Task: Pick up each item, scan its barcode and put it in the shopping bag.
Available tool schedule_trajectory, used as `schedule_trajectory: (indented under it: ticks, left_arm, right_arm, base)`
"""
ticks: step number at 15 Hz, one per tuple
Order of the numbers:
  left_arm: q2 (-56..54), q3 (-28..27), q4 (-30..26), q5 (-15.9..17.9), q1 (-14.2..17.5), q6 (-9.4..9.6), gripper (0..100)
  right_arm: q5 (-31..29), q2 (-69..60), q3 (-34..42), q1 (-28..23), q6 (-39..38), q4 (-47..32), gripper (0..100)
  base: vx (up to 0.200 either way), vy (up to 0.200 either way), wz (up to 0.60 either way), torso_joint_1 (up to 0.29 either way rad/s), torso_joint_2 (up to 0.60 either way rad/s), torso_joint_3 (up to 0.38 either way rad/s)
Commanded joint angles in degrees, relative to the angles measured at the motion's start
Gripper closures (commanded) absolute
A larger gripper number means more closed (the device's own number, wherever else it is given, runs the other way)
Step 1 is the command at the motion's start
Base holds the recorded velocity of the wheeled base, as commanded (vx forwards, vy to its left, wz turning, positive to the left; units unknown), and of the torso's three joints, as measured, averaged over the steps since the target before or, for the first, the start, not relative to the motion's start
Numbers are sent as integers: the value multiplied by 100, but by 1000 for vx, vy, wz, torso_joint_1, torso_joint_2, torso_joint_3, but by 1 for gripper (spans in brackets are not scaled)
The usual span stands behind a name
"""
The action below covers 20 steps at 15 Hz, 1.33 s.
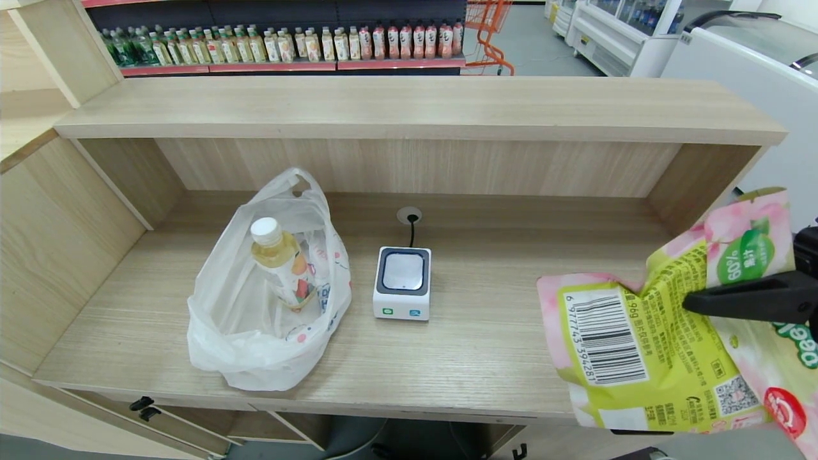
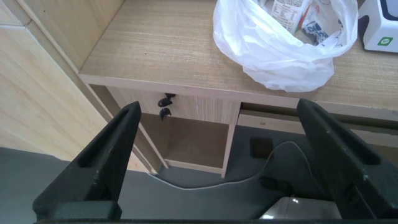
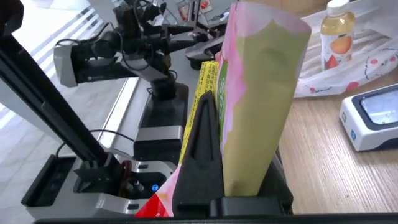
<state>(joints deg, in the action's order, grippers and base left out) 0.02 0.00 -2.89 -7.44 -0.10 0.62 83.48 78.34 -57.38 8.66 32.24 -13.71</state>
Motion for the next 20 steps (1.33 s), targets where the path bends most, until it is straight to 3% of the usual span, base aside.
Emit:
schedule_trajectory:
  ticks: [1, 3, 7, 10, 13, 20]
  left_arm:
    - [-2, 0, -1, 5, 1, -1, 0]
    - [-2, 0, -1, -3, 1, -1, 0]
    - [-2, 0, -1, -3, 1, -1, 0]
    - [-2, 0, -1, -3, 1, -1, 0]
    - [-2, 0, -1, -3, 1, -1, 0]
    - [-2, 0, -1, -3, 1, -1, 0]
  right_arm:
    - [-7, 6, -19, 5, 1, 0, 100]
    - [-130, 24, -19, 5, 19, 44, 100]
    - [-1519, 560, -80, -461, 1021, 1319, 100]
    - [-2468, 525, -247, -628, 1794, 1354, 100]
    - [-3136, 727, -361, -1270, 3446, 1354, 100]
    - [-3391, 832, -397, -1446, 4870, 1363, 100]
  base:
    - [0, 0, 0, 0, 0, 0]
    - [0, 0, 0, 0, 0, 0]
    - [0, 0, 0, 0, 0, 0]
    - [0, 0, 0, 0, 0, 0]
    - [0, 0, 0, 0, 0, 0]
    - [0, 0, 0, 0, 0, 0]
